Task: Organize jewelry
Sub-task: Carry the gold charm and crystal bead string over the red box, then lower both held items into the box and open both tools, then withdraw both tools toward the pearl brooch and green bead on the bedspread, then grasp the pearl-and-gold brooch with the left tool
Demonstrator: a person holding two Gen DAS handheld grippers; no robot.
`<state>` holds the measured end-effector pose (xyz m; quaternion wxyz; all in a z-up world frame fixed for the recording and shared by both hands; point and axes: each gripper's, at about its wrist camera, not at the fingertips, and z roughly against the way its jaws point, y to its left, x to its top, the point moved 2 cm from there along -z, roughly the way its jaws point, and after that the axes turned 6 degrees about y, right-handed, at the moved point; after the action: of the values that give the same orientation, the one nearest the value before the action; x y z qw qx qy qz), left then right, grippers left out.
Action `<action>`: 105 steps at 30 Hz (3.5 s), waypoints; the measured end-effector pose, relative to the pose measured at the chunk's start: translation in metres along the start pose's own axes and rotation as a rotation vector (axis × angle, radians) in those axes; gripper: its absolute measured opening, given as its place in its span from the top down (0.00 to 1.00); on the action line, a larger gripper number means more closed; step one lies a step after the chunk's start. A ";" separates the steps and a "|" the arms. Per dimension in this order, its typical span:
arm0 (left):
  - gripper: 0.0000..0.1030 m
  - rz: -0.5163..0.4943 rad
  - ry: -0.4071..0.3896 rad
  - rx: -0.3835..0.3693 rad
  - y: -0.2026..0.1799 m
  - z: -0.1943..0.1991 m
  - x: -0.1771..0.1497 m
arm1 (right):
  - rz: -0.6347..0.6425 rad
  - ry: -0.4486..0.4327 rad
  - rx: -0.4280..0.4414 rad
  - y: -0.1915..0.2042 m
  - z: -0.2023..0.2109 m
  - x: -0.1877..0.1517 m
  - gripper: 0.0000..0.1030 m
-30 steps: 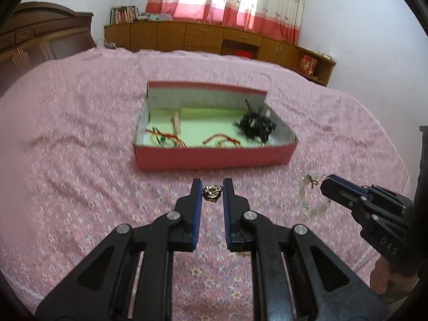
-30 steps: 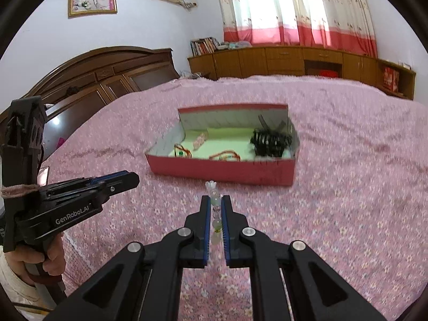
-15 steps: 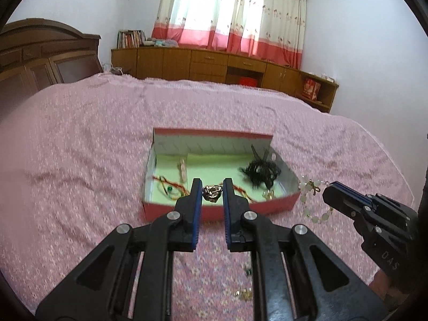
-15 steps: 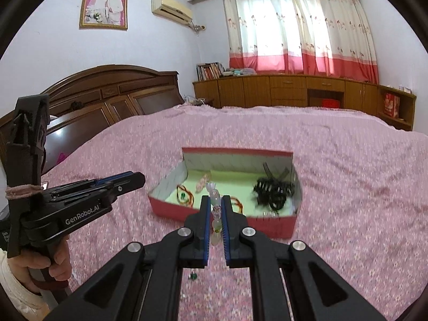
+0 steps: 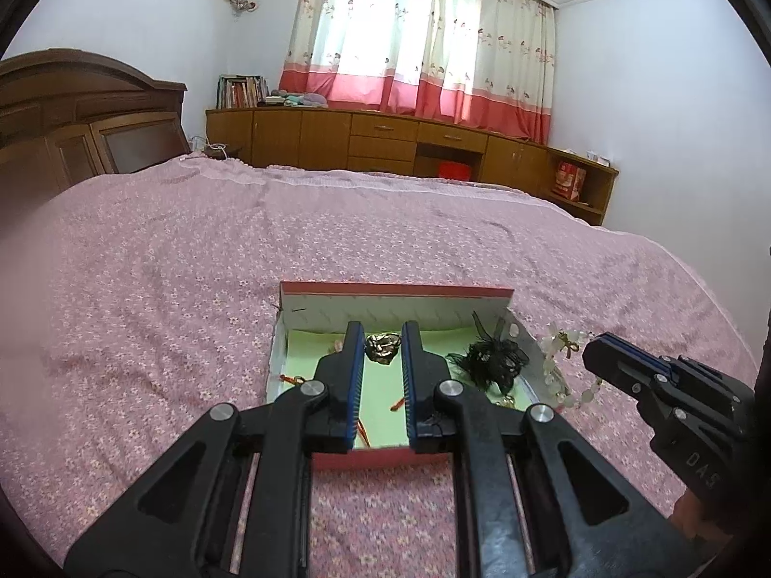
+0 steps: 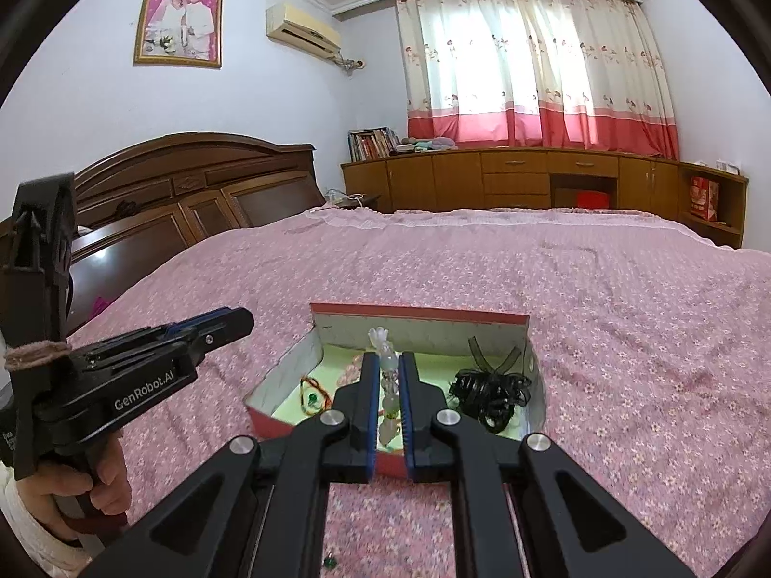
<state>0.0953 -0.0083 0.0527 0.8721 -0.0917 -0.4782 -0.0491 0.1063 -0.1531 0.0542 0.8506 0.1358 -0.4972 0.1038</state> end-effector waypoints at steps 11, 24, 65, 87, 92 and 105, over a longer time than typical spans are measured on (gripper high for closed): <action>0.93 0.016 0.090 0.037 0.011 -0.065 -0.013 | -0.047 0.070 -0.023 -0.019 -0.063 -0.002 0.91; 0.93 0.036 0.138 0.059 0.021 -0.108 -0.030 | -0.088 0.180 -0.052 -0.043 -0.126 -0.024 0.91; 0.75 0.040 0.240 -0.034 -0.003 -0.023 -0.041 | -0.168 0.191 -0.014 -0.037 -0.025 -0.022 0.72; 0.75 0.027 0.422 -0.120 -0.028 -0.003 -0.103 | -0.216 0.290 -0.052 -0.045 0.013 -0.076 0.67; 0.75 -0.006 0.469 -0.159 -0.042 -0.002 -0.116 | -0.227 0.296 -0.056 -0.048 0.016 -0.081 0.67; 0.75 -0.058 0.556 -0.177 -0.061 -0.014 -0.140 | -0.241 0.301 -0.057 -0.052 0.016 -0.085 0.67</action>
<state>0.0206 -0.0707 -0.0661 0.9565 -0.1370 -0.2169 -0.1387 0.0682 -0.2104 -0.0197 0.9251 0.1534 -0.3473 0.0062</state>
